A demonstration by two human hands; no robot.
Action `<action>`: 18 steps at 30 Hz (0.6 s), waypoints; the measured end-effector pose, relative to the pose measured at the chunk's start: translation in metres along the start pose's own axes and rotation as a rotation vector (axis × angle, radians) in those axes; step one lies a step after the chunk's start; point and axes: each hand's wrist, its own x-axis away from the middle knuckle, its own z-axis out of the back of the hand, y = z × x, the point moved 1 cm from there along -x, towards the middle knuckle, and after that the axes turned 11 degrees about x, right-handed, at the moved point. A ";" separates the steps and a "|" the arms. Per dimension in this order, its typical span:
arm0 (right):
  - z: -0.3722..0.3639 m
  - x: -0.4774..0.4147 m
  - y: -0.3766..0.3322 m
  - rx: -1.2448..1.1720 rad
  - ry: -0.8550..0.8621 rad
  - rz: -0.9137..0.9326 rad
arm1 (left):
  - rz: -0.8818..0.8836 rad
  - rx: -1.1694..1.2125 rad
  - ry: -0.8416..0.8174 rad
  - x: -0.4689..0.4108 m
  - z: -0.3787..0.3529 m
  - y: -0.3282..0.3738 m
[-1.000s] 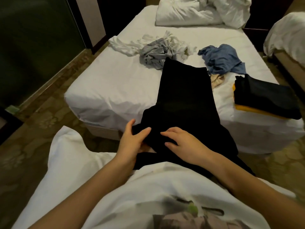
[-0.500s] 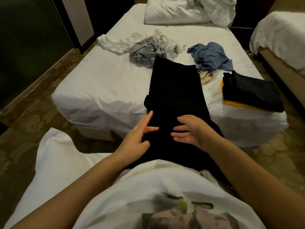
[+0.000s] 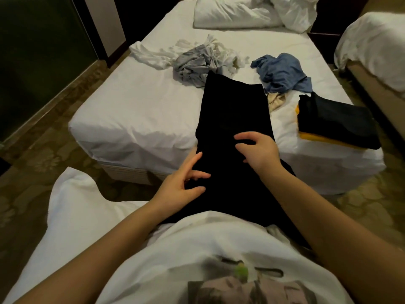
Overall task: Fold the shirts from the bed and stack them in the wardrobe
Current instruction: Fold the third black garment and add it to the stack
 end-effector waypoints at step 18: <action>0.013 -0.023 0.014 0.395 -0.328 -0.171 | -0.049 -0.073 0.026 -0.008 0.001 -0.002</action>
